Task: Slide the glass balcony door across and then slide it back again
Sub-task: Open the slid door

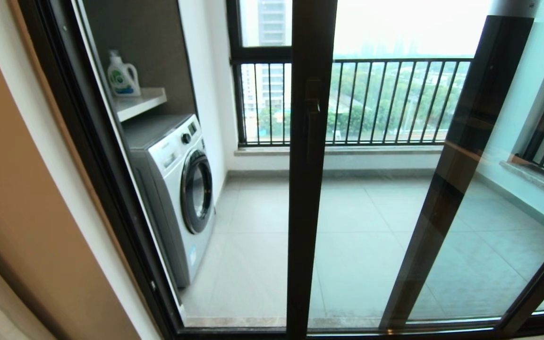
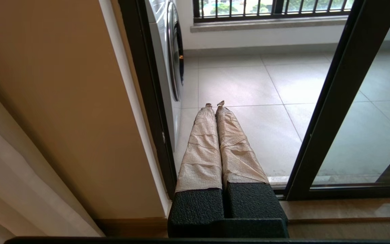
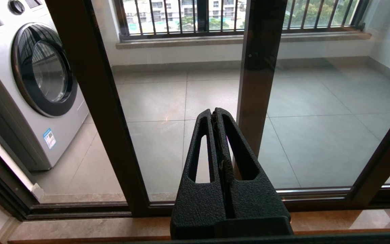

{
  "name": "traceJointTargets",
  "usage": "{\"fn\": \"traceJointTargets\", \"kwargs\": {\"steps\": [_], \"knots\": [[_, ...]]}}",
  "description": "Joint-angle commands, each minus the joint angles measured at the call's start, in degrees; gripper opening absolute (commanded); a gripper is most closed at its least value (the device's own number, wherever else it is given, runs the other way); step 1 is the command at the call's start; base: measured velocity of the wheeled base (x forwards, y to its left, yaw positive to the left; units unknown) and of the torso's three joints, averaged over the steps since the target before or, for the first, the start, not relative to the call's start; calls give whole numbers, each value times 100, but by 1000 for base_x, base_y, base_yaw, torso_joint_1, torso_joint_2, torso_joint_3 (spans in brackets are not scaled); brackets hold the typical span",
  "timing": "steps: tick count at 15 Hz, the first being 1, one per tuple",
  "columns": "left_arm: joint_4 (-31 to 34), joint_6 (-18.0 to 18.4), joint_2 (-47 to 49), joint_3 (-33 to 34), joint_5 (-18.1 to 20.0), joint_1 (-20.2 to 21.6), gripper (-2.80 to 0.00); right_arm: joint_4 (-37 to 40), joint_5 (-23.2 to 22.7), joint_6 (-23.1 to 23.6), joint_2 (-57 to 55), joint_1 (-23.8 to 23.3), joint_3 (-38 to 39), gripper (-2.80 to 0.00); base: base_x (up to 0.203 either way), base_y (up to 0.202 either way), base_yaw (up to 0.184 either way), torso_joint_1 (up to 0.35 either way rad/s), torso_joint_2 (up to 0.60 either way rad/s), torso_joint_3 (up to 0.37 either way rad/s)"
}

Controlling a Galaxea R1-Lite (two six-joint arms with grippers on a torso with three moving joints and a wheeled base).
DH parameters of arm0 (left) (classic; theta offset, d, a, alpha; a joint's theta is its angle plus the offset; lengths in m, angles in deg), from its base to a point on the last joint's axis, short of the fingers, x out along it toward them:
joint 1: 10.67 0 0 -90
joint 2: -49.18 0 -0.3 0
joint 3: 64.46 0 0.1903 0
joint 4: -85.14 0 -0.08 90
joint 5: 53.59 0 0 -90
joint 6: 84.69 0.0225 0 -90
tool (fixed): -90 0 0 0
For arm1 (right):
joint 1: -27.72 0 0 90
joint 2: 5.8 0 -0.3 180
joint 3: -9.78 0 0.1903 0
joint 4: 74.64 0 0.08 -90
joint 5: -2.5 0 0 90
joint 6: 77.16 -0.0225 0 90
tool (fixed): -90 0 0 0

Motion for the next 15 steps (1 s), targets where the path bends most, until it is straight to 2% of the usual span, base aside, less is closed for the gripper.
{"fn": "traceJointTargets", "kwargs": {"steps": [1,4,5,7,10,12,14,15], "knots": [[11,2,20,3,5,1,-280,-3,-5,2,-5,2,70,-280,0,0,0,0,0,0],[11,2,20,3,5,1,-280,-19,30,50,-5,2,55,-280,0,0,0,0,0,0],[11,2,20,3,5,1,-280,-35,46,54,-38,2,-150,-280,0,0,0,0,0,0],[11,2,20,3,5,1,-280,-6,33,38,-538,11,-1062,-280,0,0,0,0,0,0],[11,2,20,3,5,1,-280,-74,-194,-112,-2625,96,-2685,-280,0,0,0,0,0,0],[11,2,20,3,5,1,-280,-304,-513,-175,-4298,219,-3823,-280,0,0,0,0,0,0],[11,2,20,3,5,1,-280,-502,-747,-228,-5777,600,-4938,-280,0,0,0,0,0,0],[11,2,20,3,5,1,-280,-582,-772,-247,-6423,973,-5473,-280,0,0,0,0,0,0]]}}
